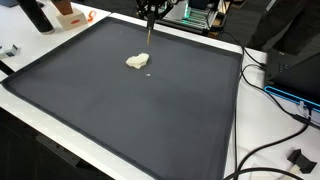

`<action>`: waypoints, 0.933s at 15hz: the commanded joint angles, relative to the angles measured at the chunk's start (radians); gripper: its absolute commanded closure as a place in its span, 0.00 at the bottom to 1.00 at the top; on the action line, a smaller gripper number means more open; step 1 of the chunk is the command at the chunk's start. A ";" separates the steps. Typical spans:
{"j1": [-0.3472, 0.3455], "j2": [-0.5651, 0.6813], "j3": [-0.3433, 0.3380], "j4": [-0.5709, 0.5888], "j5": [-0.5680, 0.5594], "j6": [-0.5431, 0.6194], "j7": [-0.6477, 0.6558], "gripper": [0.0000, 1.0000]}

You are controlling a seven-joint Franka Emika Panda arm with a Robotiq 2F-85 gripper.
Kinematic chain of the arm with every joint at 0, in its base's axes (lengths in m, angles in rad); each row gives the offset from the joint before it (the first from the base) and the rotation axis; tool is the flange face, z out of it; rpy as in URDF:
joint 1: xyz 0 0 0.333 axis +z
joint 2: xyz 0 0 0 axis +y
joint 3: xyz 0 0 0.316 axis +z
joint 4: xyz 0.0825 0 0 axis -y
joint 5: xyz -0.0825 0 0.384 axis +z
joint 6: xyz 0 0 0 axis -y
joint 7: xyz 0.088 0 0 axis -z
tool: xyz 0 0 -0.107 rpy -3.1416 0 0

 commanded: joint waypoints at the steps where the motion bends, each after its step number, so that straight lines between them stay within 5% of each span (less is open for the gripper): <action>1: 0.085 0.020 -0.133 0.045 0.073 -0.030 -0.010 0.97; 2: 0.100 0.024 -0.162 0.054 0.087 -0.038 -0.011 0.97; 3: 0.029 0.063 -0.078 0.060 0.034 -0.025 0.038 0.97; 7: -0.001 0.119 -0.063 0.099 0.033 -0.016 0.064 0.97; 14: 0.027 0.161 -0.119 0.143 0.033 -0.012 0.073 0.97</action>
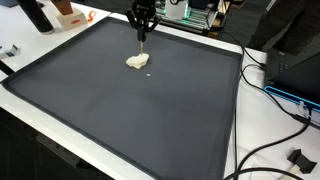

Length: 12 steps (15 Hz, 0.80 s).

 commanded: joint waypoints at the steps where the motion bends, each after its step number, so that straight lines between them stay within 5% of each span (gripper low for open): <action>1: 0.024 0.020 -0.033 0.026 0.000 0.014 0.011 0.97; 7: 0.099 0.037 -0.125 0.053 0.000 0.040 0.001 0.97; 12: 0.115 0.078 -0.131 0.078 -0.001 0.082 -0.015 0.97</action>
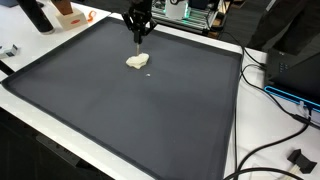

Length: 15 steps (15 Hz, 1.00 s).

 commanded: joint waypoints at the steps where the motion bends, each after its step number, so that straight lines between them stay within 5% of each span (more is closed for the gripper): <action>1: 0.014 0.047 -0.005 0.037 0.000 0.046 -0.017 0.97; 15: 0.023 0.136 -0.018 0.109 0.000 0.079 -0.046 0.97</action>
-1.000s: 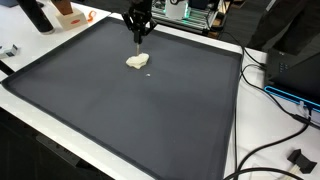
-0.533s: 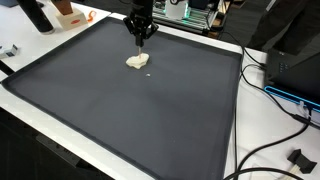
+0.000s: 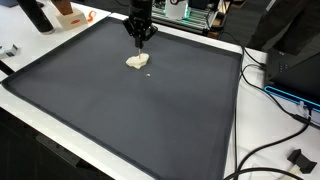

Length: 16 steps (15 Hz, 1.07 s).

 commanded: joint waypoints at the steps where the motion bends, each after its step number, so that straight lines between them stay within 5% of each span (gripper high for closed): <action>1: 0.015 0.055 -0.018 0.045 0.000 0.037 -0.021 0.97; 16: -0.014 0.108 0.018 0.113 0.000 0.099 -0.048 0.97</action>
